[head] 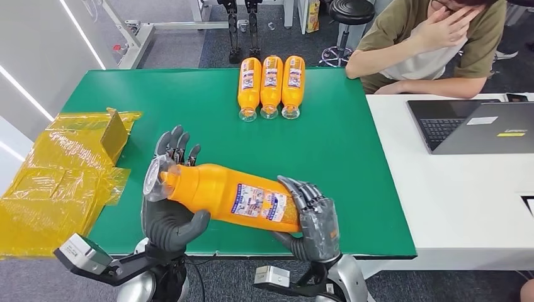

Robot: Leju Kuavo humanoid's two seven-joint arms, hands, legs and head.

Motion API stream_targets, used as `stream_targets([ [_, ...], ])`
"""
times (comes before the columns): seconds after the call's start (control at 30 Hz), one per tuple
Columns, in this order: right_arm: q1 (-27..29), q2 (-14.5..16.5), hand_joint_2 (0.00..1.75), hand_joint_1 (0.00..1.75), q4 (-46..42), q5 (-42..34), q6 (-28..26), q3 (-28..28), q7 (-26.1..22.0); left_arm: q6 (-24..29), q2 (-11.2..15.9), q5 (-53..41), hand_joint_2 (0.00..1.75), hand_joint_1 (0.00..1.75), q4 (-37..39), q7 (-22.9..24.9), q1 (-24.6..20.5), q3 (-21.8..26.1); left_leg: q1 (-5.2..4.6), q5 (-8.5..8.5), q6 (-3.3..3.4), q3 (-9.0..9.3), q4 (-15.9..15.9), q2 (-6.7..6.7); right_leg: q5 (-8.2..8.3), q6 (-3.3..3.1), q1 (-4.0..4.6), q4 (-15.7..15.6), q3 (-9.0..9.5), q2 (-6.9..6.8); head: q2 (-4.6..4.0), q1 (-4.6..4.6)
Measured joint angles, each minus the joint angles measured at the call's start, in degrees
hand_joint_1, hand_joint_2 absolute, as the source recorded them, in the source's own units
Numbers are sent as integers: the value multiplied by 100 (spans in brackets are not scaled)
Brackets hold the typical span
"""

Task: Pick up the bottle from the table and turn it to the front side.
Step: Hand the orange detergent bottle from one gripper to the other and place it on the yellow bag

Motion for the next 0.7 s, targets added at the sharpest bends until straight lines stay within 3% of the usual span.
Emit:
stream_targets([
  [0.23,-76,-7,175,175,50,348,1030,64,536,133,12,-50,175,0,-2,14,130,69,1,0,0,-1,-1,0,-1,0,0,1,-2,0,0,1],
  [0.57,-151,-7,175,175,135,410,1241,69,569,159,13,-78,175,0,-17,15,234,146,0,0,0,-2,0,-1,0,0,0,0,-1,0,0,2],
  [0.6,-157,-7,175,175,142,410,1248,69,567,160,13,-81,175,6,-20,15,240,148,0,0,0,-2,0,-1,0,0,0,0,-1,0,0,2],
  [0.7,-188,-7,175,175,163,410,1283,71,534,161,13,-93,175,137,-33,15,265,151,0,0,0,-1,0,0,0,0,0,0,-1,0,0,1],
])
